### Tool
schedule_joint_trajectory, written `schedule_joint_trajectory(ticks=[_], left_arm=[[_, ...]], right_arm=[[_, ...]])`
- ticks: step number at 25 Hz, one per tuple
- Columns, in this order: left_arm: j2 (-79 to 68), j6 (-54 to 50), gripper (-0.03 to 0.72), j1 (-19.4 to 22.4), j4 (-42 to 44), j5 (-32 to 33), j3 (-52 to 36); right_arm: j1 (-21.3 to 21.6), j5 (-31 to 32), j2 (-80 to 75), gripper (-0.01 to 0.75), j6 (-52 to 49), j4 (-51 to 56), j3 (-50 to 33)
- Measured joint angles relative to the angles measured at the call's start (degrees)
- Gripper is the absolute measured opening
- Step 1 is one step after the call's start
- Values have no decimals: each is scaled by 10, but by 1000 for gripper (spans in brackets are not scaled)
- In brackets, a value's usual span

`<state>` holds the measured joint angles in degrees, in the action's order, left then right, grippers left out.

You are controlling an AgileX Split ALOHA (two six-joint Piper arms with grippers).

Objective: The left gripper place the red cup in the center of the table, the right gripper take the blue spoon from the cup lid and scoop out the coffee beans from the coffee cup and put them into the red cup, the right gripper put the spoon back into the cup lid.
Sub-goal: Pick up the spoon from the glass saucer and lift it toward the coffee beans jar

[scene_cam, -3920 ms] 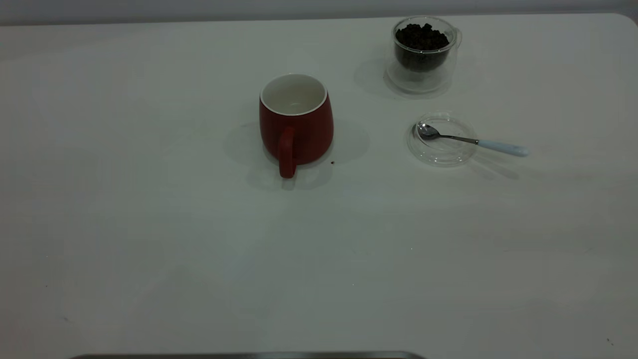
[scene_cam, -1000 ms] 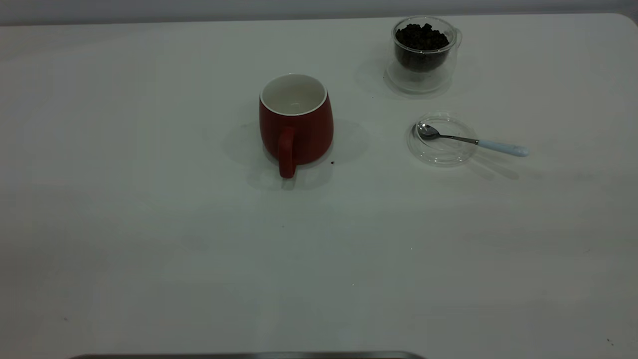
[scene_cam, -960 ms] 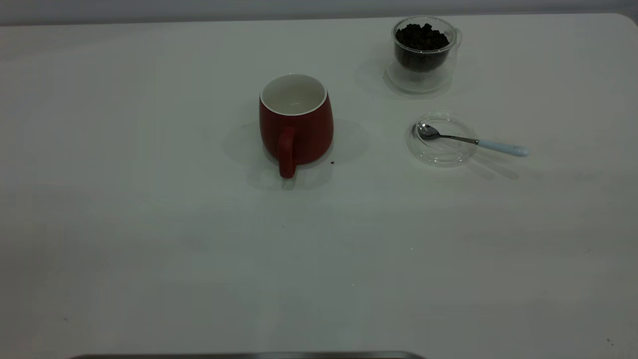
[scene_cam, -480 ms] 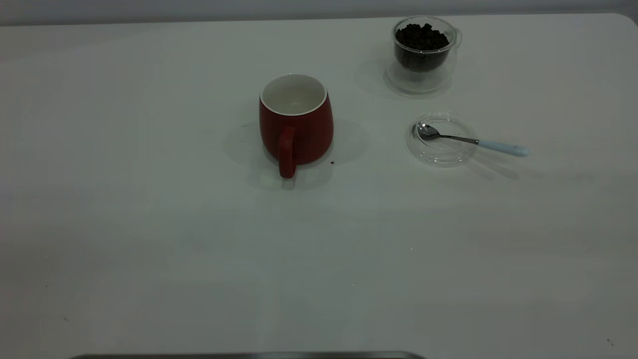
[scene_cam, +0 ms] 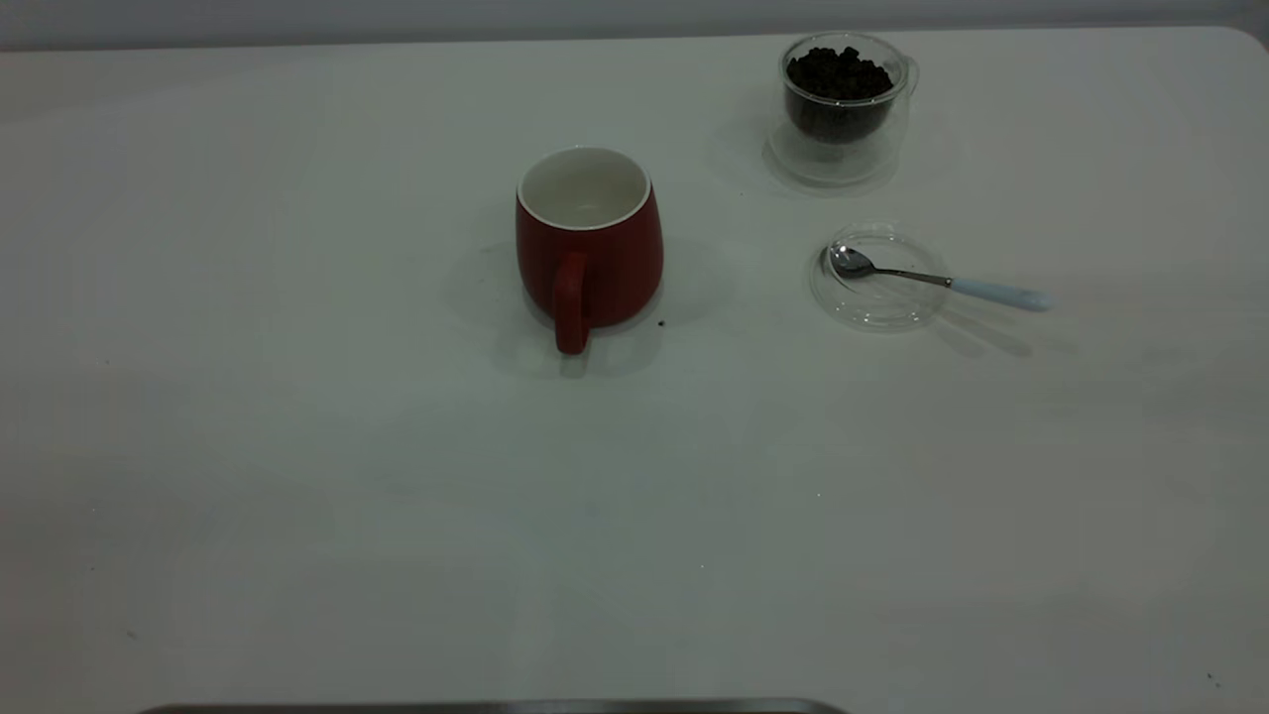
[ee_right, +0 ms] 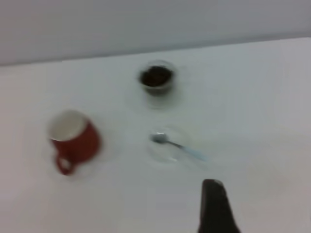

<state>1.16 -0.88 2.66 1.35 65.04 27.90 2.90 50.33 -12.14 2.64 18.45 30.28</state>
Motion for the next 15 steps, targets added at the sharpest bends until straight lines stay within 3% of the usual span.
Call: schedule_joint_trajectory(ticks=[3,8,15], left_arm=[[0,0,586,0,0,0,0],[0,0,586,0,0,0,0],[0,0,586,0,0,0,0]], right_arm=[[0,-61,-120,585,15,62,3],[0,-169,-320,595,96,210,3],[0,-239,-583,584,367,535,4]])
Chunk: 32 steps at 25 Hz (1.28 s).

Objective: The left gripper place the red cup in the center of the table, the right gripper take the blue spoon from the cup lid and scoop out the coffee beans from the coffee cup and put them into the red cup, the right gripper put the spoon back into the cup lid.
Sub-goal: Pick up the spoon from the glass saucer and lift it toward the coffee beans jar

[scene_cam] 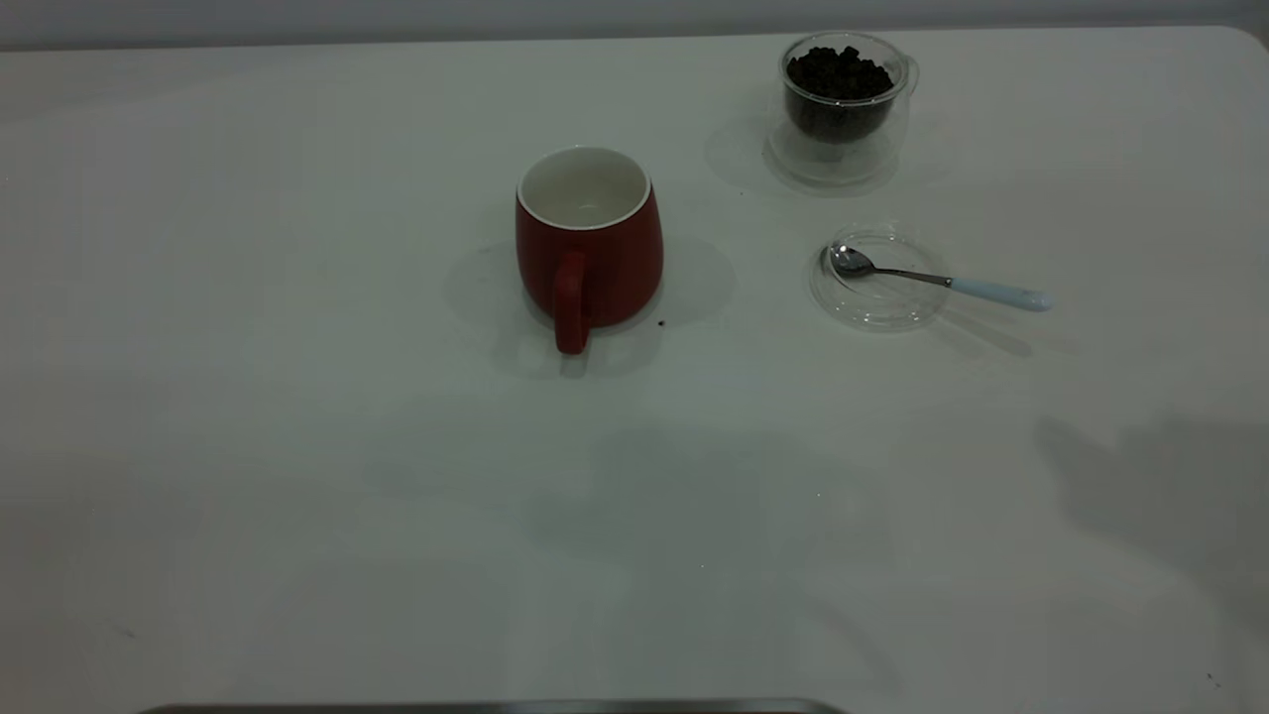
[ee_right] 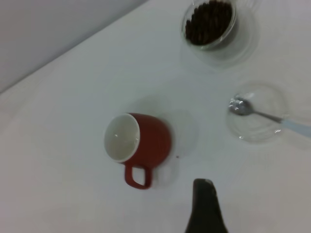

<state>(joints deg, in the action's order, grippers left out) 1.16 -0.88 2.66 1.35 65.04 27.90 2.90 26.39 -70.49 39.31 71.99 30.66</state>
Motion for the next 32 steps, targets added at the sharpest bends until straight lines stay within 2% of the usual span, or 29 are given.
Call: schedule_joint_trajectory(ticks=[4,8,17,32], left_arm=[[0,-2,586,0,0,0,0],[0,-2,586,0,0,0,0],[0,-2,586,0,0,0,0],[0,-1,586,0,0,0,0]], right_arm=[[0,8,-135,583,154,189,2],[0,29,-257,583,234,281,7],[0,81,-450,583,252,297,51],[2,92,-569,573,265,299,141]])
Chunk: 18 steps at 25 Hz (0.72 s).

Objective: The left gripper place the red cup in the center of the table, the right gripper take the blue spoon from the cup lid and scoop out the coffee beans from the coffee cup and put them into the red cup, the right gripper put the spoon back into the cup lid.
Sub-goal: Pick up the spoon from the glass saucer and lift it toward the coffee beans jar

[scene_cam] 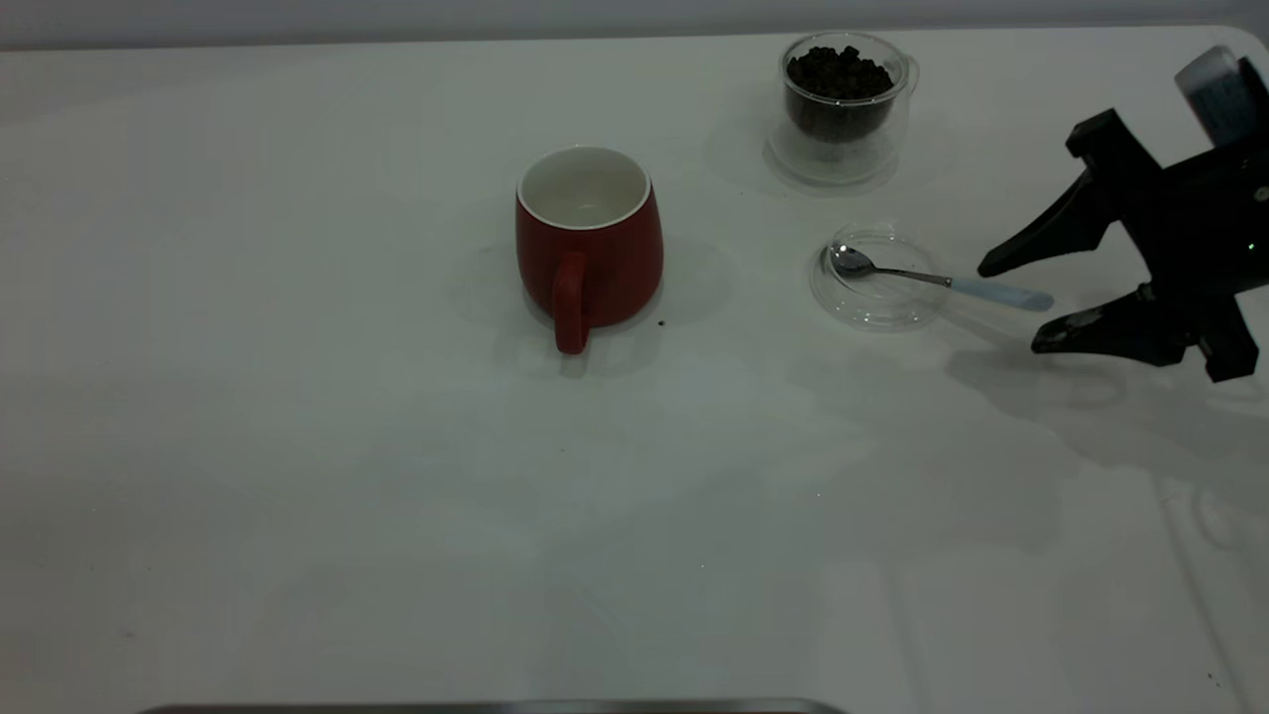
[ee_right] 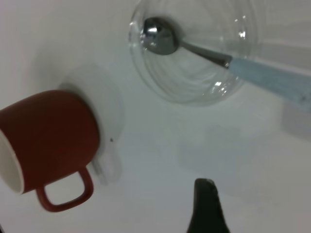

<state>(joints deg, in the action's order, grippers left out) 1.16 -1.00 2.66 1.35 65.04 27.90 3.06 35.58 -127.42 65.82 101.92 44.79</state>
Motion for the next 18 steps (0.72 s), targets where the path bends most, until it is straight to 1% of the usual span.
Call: schedule_joint_trajectory(ticks=[8,18], left_arm=[[0,0,586,0,0,0,0],[0,1,586,0,0,0,0]], right_arm=[[25,8,-40,573,22,1,22],[26,52,-92,573,43,2,76]])
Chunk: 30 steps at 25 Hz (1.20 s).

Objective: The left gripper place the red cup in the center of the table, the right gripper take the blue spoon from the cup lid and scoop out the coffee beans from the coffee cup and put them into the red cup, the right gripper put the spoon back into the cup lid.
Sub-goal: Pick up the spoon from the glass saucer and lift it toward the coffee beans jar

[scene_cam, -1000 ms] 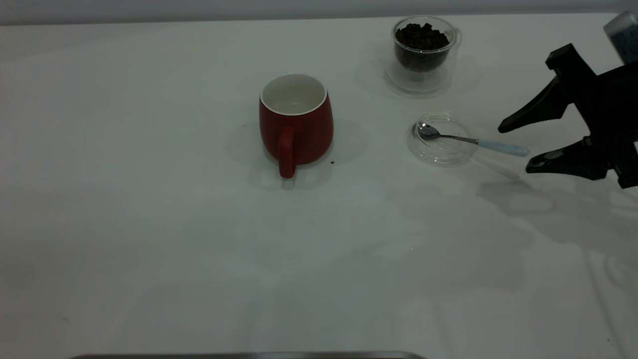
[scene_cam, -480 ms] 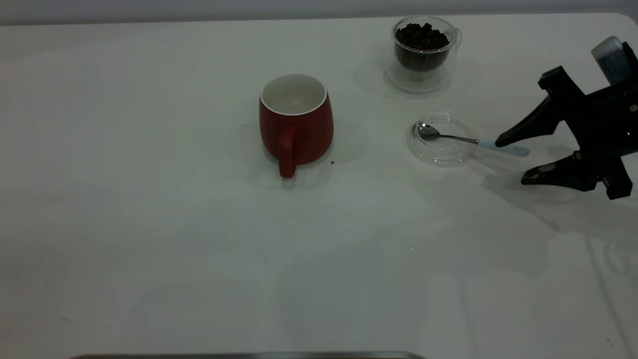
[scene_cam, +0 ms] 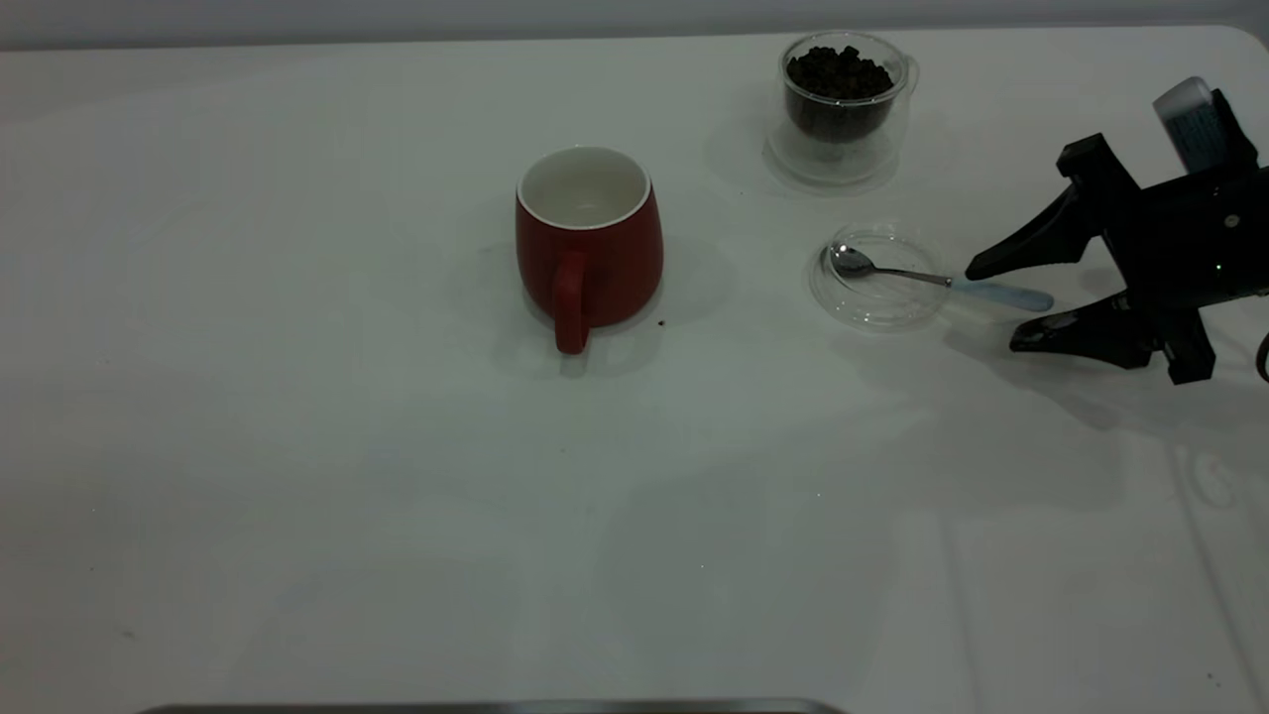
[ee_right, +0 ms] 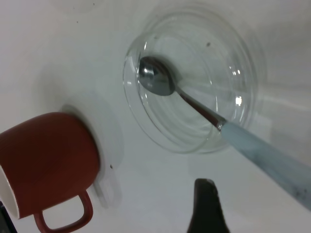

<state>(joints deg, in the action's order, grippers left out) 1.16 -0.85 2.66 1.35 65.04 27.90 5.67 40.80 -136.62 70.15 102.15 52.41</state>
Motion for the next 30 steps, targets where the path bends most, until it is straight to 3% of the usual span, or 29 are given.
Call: schedule_joint_trajectory(ticks=[11,30], left_arm=[[0,0,586,0,0,0,0],[0,0,586,0,0,0,0]], right_arm=[[0,2,-5,542,15,0,20],[0,30,-5,277,15,0,20]])
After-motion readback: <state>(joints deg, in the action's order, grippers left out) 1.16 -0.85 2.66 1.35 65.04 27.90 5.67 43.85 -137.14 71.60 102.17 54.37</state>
